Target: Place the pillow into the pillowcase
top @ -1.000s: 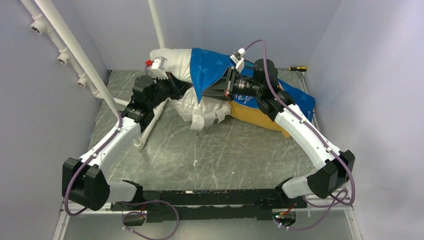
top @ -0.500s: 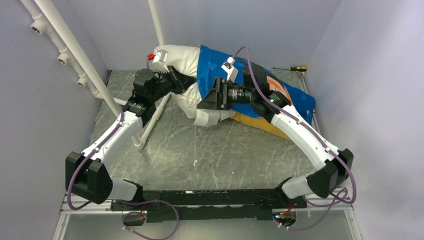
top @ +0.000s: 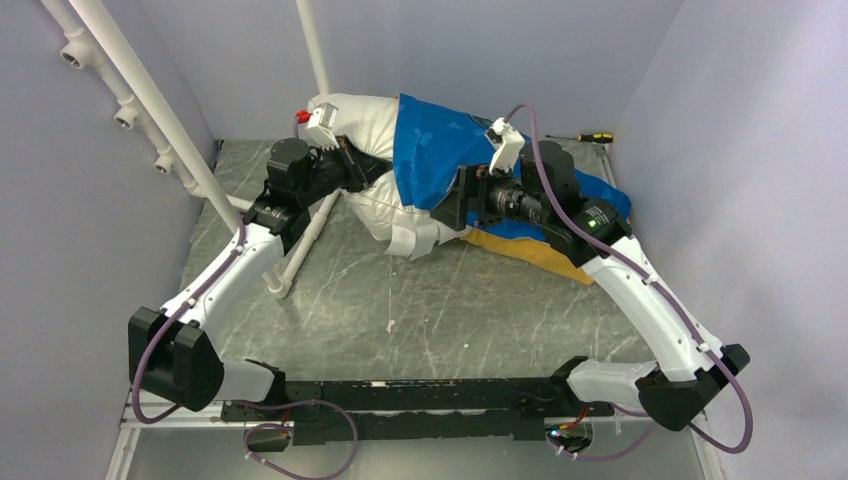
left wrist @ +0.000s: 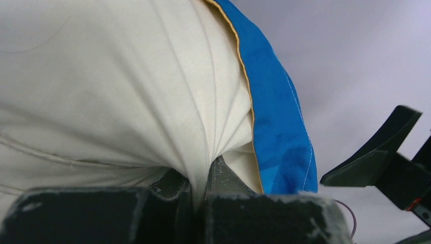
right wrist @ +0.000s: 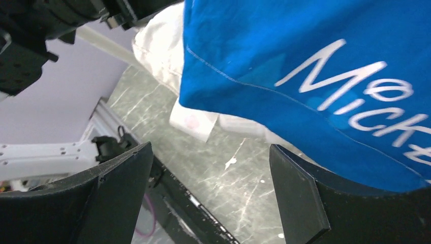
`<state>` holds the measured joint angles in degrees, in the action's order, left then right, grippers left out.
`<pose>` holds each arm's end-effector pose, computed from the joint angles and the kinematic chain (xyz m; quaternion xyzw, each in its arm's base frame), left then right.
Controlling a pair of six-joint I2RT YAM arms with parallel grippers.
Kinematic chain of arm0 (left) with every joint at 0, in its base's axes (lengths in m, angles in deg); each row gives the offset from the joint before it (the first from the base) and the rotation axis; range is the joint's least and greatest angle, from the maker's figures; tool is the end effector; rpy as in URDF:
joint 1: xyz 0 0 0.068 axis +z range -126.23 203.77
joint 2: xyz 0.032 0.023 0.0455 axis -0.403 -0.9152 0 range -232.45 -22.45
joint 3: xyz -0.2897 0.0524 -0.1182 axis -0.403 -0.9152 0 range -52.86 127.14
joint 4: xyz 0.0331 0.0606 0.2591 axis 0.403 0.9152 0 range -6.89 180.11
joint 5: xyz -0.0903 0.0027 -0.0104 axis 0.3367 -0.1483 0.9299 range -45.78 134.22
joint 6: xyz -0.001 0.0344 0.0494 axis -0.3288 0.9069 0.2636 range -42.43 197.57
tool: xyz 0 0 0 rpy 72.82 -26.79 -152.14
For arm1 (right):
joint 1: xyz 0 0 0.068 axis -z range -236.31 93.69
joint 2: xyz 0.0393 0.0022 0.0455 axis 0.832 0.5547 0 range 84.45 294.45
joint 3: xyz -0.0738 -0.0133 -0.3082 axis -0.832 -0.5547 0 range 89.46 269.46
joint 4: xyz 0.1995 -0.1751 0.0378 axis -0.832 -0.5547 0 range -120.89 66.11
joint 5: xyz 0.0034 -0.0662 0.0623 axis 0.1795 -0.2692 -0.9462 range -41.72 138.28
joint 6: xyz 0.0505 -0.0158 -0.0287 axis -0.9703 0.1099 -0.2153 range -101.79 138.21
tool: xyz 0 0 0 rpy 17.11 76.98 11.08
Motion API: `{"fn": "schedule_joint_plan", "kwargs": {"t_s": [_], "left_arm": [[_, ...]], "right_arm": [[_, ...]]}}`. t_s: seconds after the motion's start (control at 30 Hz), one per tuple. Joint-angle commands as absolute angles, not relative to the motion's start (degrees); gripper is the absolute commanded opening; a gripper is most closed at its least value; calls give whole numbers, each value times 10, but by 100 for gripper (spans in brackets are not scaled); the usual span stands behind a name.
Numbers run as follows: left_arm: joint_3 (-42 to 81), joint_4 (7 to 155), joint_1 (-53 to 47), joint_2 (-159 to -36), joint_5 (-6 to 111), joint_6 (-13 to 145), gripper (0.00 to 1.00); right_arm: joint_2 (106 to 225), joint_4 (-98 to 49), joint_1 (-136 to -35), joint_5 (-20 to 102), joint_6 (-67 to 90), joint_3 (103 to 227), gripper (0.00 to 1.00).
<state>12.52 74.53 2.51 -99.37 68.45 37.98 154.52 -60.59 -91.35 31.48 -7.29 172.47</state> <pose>0.2949 -0.1343 0.4176 0.0297 0.7230 -0.4721 0.5035 0.2000 0.1561 0.4725 -0.1485 0.8190 0.3782 0.4051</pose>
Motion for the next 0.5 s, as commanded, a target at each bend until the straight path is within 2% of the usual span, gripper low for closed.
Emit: {"fn": "schedule_joint_plan", "kwargs": {"t_s": [0.0,0.17,0.3,0.47], "left_arm": [[154,702,7,-960,706,411,0],[146,732,-13,-947,700,438,0],[139,744,-32,-943,689,443,0],[121,731,-46,-938,676,437,0]], "right_arm": [[1548,-640,-916,424,-40,1778,89],[1640,-628,-919,463,-34,1867,90],[1707,-618,-942,482,-21,1922,99],[1776,-660,-992,587,-3,1985,97]]}}
